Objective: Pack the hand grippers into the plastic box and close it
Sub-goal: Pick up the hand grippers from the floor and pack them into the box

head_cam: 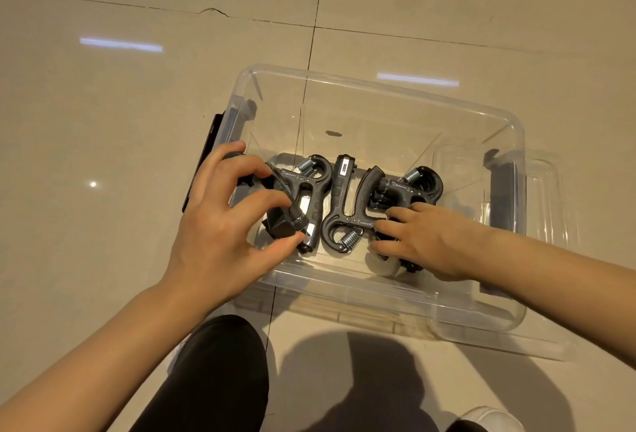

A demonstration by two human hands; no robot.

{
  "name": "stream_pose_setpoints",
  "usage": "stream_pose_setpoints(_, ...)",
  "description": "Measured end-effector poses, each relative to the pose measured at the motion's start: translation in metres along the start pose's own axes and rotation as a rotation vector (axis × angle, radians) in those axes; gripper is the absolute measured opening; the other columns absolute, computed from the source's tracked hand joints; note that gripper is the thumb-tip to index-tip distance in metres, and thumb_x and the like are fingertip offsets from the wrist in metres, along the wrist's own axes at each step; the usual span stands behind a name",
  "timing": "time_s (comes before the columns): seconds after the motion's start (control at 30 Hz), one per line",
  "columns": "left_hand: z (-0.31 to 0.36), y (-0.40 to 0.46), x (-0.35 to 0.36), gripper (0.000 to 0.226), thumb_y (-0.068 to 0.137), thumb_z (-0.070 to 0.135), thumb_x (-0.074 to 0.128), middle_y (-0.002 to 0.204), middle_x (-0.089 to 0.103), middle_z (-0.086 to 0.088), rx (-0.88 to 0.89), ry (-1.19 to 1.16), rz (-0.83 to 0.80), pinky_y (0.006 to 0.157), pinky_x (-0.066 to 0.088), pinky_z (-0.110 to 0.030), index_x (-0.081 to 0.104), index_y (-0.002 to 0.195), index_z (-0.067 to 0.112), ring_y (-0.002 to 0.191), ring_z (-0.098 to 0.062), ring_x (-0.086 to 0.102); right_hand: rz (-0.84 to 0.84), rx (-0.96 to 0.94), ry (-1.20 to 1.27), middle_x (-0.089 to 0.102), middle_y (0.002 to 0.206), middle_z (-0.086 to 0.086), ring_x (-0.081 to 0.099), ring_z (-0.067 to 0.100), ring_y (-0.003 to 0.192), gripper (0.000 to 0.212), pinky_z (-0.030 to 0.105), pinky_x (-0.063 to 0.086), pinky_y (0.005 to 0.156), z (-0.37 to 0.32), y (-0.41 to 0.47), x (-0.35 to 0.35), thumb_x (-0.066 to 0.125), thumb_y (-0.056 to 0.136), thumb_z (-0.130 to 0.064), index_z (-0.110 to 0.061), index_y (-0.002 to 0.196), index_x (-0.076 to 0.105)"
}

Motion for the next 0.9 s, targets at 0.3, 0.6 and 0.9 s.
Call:
stream_pose_setpoints(0.3,-0.001,0.0,0.0,0.032,0.072,0.037,0.073,0.11,0.049,-0.007,-0.008,-0.007,-0.003,0.107,0.032,-0.035,0.07,0.086,0.009,0.126,-0.036,0.039,0.032,-0.006,-0.016,0.034,0.141,0.004,0.036,0.027,0.124,0.052,0.038,0.041,0.085,-0.003,0.006,0.0,0.044,0.094,-0.012,-0.022,0.141,0.025)
stream_pose_setpoints(0.6,-0.001,0.0,0.0,0.035,0.072,0.04,0.072,0.111,0.048,-0.006,-0.008,-0.012,0.004,0.107,0.032,-0.034,0.07,0.086,0.009,0.126,-0.036,0.039,0.05,0.013,0.0,0.034,0.142,0.004,0.038,0.026,0.124,0.054,0.037,0.039,0.088,-0.001,0.007,-0.001,0.042,0.095,-0.014,-0.022,0.144,0.019)
stream_pose_setpoints(0.9,-0.001,0.0,-0.001,0.033,0.072,0.036,0.075,0.107,0.052,-0.012,0.019,-0.032,0.032,0.104,0.036,-0.038,0.071,0.085,0.007,0.124,-0.036,0.041,0.057,0.117,0.583,0.035,0.146,-0.008,0.036,0.013,0.131,0.077,0.032,0.036,0.104,0.025,-0.006,-0.017,0.063,0.086,-0.024,-0.033,0.148,0.018)
Point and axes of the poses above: each hand's wrist, its own y-axis towards the middle knuckle, its own x-axis out of the palm, z = x × y, the point moved 5 cm from there along y, towards the middle knuckle
